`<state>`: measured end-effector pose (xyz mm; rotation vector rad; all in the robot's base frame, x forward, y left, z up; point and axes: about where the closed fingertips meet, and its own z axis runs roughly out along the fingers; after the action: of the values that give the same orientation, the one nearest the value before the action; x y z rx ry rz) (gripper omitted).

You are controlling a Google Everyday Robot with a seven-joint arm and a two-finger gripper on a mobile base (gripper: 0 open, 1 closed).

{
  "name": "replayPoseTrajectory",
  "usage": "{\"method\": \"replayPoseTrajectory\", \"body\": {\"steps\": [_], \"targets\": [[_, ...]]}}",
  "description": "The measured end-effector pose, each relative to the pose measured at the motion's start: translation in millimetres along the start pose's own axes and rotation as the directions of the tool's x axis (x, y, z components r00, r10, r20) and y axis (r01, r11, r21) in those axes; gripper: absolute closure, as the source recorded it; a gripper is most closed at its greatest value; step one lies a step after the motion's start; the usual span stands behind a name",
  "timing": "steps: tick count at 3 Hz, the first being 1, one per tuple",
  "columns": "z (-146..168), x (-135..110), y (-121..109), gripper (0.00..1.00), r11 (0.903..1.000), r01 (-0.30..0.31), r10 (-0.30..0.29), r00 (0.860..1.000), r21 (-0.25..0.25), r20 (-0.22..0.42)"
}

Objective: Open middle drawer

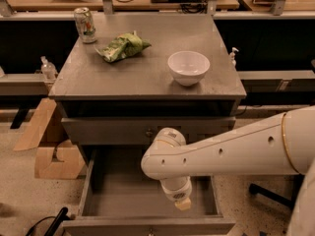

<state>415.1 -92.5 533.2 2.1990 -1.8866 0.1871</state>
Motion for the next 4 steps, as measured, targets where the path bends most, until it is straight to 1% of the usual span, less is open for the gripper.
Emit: {"method": "replayPoseTrajectory", "body": {"steps": [1, 2, 3, 4], "targets": [[-0.6, 1.2, 0.7, 0.96, 1.0000, -0.001, 0.001, 1.000, 0.002, -0.001], [-0.4, 1.6, 0.9, 1.00, 1.0000, -0.001, 0.001, 1.000, 0.001, -0.002], [23.4, -4.9, -9.7, 1.00, 0.9996, -0.022, 0.021, 0.997, 0.015, 0.068], [70.6, -15.7, -34.0, 1.00, 0.9960, -0.071, 0.058, 0.973, 0.054, 0.224]]}}
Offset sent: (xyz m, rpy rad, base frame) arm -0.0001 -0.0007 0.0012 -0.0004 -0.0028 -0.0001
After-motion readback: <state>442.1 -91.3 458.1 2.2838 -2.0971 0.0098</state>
